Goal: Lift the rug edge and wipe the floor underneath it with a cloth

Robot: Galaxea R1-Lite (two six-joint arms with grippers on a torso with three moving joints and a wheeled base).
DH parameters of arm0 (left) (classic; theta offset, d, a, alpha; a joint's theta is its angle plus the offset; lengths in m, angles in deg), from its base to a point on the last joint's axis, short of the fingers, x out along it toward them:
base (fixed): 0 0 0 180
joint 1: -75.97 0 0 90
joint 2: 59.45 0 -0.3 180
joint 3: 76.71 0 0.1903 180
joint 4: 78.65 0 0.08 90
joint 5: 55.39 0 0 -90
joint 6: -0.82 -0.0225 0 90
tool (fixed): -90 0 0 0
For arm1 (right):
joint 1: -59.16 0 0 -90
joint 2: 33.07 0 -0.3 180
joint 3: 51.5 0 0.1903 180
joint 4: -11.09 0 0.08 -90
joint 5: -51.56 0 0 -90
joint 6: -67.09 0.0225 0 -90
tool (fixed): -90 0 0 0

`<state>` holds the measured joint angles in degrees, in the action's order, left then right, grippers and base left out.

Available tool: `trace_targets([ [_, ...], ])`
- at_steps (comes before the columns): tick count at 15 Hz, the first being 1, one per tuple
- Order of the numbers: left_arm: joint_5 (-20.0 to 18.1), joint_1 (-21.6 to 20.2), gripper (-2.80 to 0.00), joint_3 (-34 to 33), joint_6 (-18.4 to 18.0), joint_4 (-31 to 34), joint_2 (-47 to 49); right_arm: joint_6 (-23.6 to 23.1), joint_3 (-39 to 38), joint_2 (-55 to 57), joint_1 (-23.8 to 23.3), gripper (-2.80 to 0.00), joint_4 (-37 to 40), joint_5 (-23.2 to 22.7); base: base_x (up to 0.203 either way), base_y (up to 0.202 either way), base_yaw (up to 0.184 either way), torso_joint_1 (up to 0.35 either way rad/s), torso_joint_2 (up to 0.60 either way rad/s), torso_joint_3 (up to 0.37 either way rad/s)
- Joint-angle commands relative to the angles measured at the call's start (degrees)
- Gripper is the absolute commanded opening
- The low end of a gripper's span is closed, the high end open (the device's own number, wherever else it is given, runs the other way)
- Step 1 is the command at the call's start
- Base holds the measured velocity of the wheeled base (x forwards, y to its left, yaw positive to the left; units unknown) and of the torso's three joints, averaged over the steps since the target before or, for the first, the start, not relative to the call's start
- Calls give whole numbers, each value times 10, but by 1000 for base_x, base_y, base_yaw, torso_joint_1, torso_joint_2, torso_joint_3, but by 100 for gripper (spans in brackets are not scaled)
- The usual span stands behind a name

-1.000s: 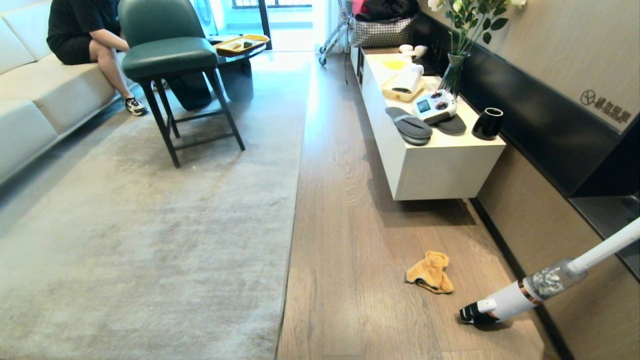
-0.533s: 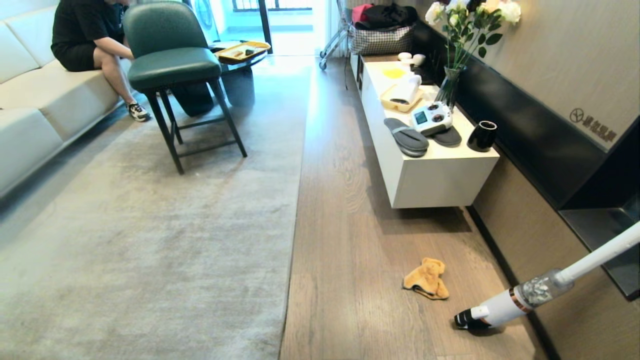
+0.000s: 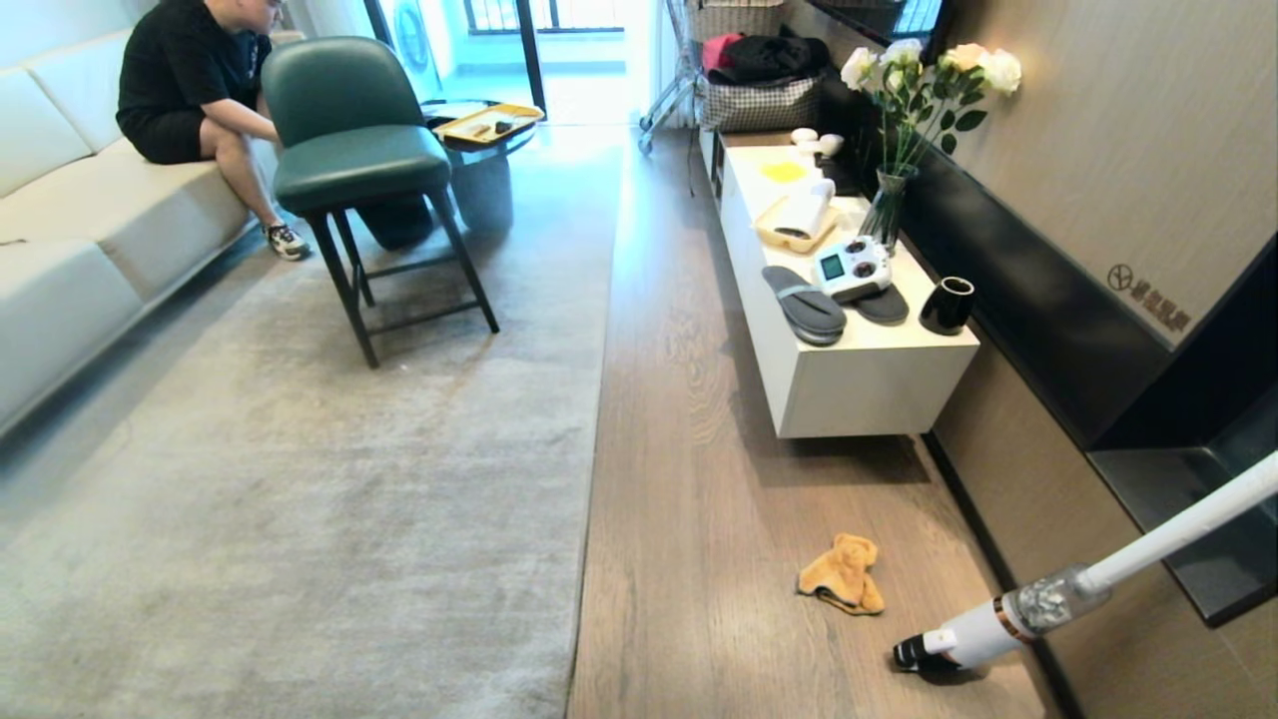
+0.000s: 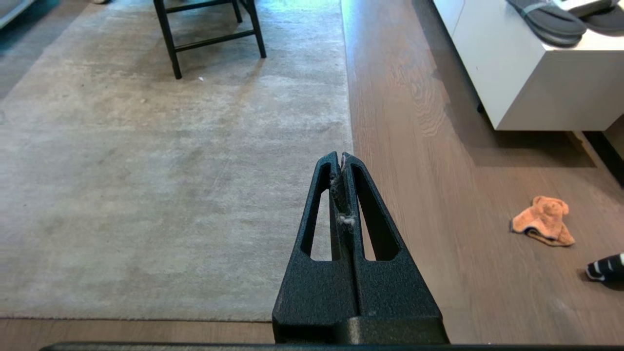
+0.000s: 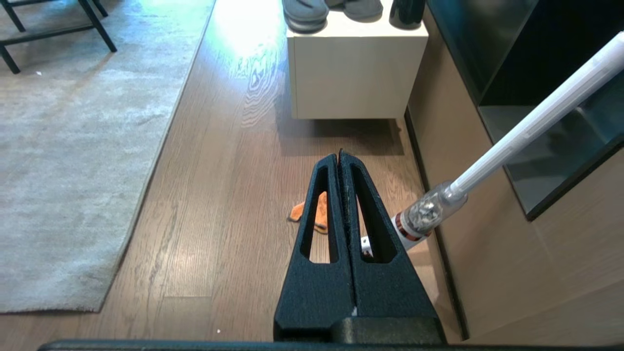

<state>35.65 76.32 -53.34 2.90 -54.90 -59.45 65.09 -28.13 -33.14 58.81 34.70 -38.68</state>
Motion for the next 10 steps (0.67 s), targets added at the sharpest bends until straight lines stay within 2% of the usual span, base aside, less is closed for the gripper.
trace_targets([
  [1,0,0,-280,0,0,0,0,0,0,1,0,-280,0,0,0,0,0,105,-476,-359],
  [10,0,0,-280,0,0,0,0,0,0,1,0,-280,1,0,0,0,0,150,-502,-352],
])
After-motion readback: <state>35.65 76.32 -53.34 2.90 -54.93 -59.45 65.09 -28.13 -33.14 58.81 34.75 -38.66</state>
